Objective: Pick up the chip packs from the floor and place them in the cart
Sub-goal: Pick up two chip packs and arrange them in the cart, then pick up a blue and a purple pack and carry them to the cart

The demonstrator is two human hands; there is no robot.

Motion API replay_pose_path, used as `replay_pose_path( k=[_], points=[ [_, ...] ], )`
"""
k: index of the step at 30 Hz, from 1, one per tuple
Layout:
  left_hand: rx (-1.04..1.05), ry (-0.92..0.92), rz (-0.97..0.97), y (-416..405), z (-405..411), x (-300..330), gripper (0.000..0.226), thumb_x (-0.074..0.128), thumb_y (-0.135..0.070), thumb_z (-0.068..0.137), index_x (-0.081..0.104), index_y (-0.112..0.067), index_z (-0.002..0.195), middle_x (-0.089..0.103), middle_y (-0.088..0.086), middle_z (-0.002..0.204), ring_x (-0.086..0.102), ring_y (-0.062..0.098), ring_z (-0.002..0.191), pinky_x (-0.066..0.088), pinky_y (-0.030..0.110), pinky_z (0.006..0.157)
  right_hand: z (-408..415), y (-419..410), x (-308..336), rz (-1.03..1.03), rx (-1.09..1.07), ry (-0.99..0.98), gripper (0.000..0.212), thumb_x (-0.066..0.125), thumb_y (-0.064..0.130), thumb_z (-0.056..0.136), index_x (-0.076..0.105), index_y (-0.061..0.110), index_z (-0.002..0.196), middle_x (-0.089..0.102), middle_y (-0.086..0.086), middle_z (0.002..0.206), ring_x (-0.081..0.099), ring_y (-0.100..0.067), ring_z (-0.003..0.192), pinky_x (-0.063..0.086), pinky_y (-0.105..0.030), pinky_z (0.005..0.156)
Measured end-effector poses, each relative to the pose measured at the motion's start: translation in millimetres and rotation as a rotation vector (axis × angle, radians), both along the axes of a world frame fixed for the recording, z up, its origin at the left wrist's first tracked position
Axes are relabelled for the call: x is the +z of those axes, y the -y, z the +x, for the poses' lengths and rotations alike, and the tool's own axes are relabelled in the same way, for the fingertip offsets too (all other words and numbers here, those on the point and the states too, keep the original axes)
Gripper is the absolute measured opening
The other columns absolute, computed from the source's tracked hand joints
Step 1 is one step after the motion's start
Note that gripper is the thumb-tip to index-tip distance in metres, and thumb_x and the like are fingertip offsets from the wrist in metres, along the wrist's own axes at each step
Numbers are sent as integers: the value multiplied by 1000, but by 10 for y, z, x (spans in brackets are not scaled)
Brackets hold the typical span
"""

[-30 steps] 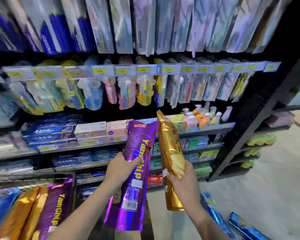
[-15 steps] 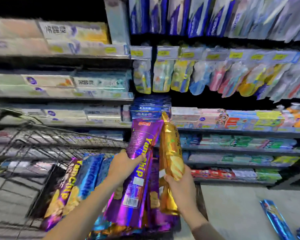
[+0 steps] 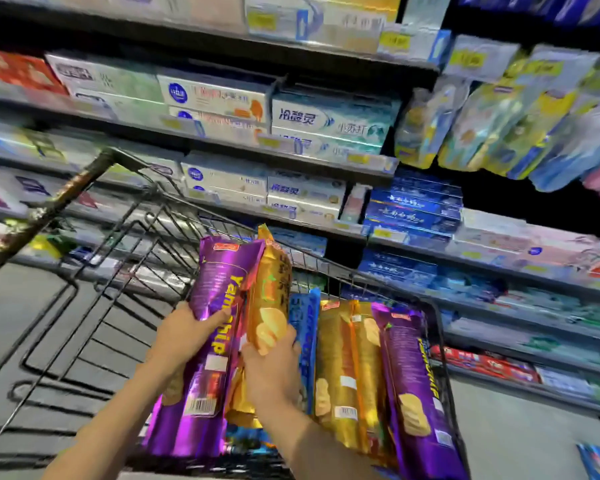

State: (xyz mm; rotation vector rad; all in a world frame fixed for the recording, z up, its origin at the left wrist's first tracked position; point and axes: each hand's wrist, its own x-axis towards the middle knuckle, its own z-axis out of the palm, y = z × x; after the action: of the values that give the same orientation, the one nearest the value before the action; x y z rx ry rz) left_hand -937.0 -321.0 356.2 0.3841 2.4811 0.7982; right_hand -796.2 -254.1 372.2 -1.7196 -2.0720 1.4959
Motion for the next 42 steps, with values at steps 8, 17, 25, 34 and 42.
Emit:
replay_pose_path(
  k=[8,17,25,34,42],
  points=[
    [45,-34,-32,192,-658,-617,56,68,-57,75,64,-7,99,67,15,97,65,33,95,38,30,68,-733,375,-587,-37,31,75,82,57,40,89,9,15,151,23,-12,153,42,-33,133,39,-41,103],
    [24,-31,-33,206,-842,-866,62,66,-52,80,60,1,111,63,23,113,59,38,107,45,36,80,-971,614,-883,59,43,243,98,63,52,83,2,18,152,24,-12,147,31,-31,136,30,-42,108],
    [-109,-255,5,336,-778,-461,34,68,-29,83,57,0,96,63,23,97,59,39,97,44,43,80,-776,467,-606,142,237,161,87,56,52,87,11,17,152,20,-9,154,23,-29,142,24,-45,114],
    [-655,-530,-169,-281,-48,395,73,44,-54,88,37,-5,141,45,16,143,43,29,133,34,37,108,149,-557,163,489,420,220,68,37,49,97,12,21,153,9,-8,161,10,-25,149,10,-46,119],
    [-1119,-743,-110,-1847,1309,1075,75,40,-57,91,22,-13,150,29,8,155,32,25,141,27,39,114,1998,-1659,814,598,101,375,68,39,49,97,18,16,152,16,-15,159,17,-29,146,15,-49,117]
  ],
)
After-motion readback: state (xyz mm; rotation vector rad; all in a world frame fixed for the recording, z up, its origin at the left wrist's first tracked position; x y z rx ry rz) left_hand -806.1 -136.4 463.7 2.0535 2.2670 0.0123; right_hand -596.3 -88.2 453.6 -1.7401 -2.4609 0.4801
